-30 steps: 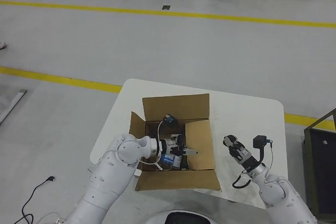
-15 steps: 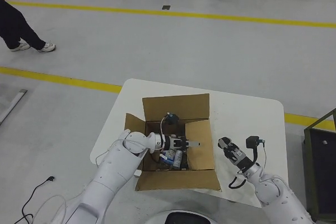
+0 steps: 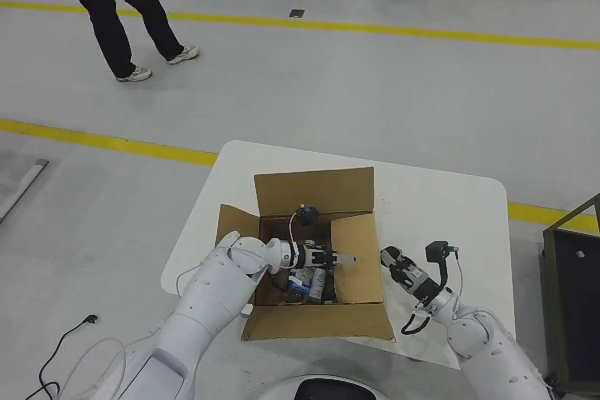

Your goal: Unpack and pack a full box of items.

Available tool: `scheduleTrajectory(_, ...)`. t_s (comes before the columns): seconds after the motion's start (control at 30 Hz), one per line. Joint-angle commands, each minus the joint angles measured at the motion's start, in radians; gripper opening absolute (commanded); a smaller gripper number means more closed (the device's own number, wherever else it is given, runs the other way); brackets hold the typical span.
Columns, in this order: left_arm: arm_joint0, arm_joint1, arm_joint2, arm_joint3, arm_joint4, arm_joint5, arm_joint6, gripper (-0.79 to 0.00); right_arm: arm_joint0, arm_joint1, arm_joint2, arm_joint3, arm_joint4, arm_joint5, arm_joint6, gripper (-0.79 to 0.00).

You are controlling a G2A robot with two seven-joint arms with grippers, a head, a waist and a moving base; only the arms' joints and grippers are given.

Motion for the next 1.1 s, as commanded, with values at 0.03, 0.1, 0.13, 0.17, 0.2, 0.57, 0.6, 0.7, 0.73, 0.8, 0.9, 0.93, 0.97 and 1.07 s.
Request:
scheduleTrajectory(0.03,0.0,-0.01,-0.008,0.01,-0.097,-0.046,-0.04,0.0,0.008,-0.003,-0.008,0.008,0.002,-0.005,0.002,-0.785)
scheduleTrajectory(0.1,-0.003,-0.014,-0.015,0.013,-0.155,-0.069,-0.071,0.0,0.011,-0.004,-0.013,0.012,0.003,-0.007,0.005,-0.785)
scheduleTrajectory(0.13,-0.003,-0.016,-0.018,0.014,-0.183,-0.081,-0.089,0.0,0.013,-0.005,-0.015,0.013,0.003,-0.007,0.006,-0.785)
scheduleTrajectory(0.17,-0.005,-0.017,-0.021,0.015,-0.202,-0.09,-0.104,0.0,0.014,-0.006,-0.017,0.013,0.004,-0.008,0.007,-0.785)
scheduleTrajectory(0.2,-0.005,-0.018,-0.025,0.017,-0.227,-0.098,-0.12,0.0,0.015,-0.007,-0.019,0.014,0.006,-0.009,0.009,-0.785)
scheduleTrajectory(0.57,-0.032,-0.03,-0.017,-0.085,-0.327,-0.164,-0.196,0.0,-0.016,0.006,0.061,-0.016,0.101,-0.025,0.009,-0.634)
scheduleTrajectory(0.6,-0.035,-0.034,-0.009,-0.09,-0.326,-0.164,-0.191,0.0,-0.025,0.011,0.082,-0.024,0.119,-0.027,0.017,-0.619)
scheduleTrajectory(0.7,-0.046,-0.051,0.029,-0.112,-0.31,-0.184,-0.185,0.0,-0.064,0.026,0.158,-0.066,0.202,-0.031,0.049,-0.517)
scheduleTrajectory(0.73,-0.049,-0.058,0.045,-0.114,-0.309,-0.187,-0.184,0.0,-0.078,0.031,0.186,-0.083,0.231,-0.026,0.065,-0.508)
scheduleTrajectory(0.8,-0.061,-0.071,0.071,-0.103,-0.304,-0.194,-0.179,0.0,-0.104,0.041,0.235,-0.113,0.292,-0.013,0.113,-0.462)
scheduleTrajectory(0.9,-0.074,-0.095,0.116,-0.078,-0.298,-0.205,-0.168,0.0,-0.136,0.053,0.291,-0.154,0.382,0.009,0.193,-0.406)
scheduleTrajectory(0.93,-0.079,-0.103,0.129,-0.065,-0.297,-0.206,-0.163,0.0,-0.145,0.056,0.305,-0.166,0.413,0.017,0.214,-0.388)
scheduleTrajectory(0.97,-0.087,-0.111,0.142,-0.055,-0.293,-0.21,-0.163,0.0,-0.154,0.059,0.314,-0.176,0.438,0.029,0.242,-0.317)
scheduleTrajectory(1.07,-0.107,-0.135,0.178,-0.021,-0.267,-0.225,-0.138,0.0,-0.169,0.065,0.332,-0.204,0.511,0.05,0.32,-0.182)
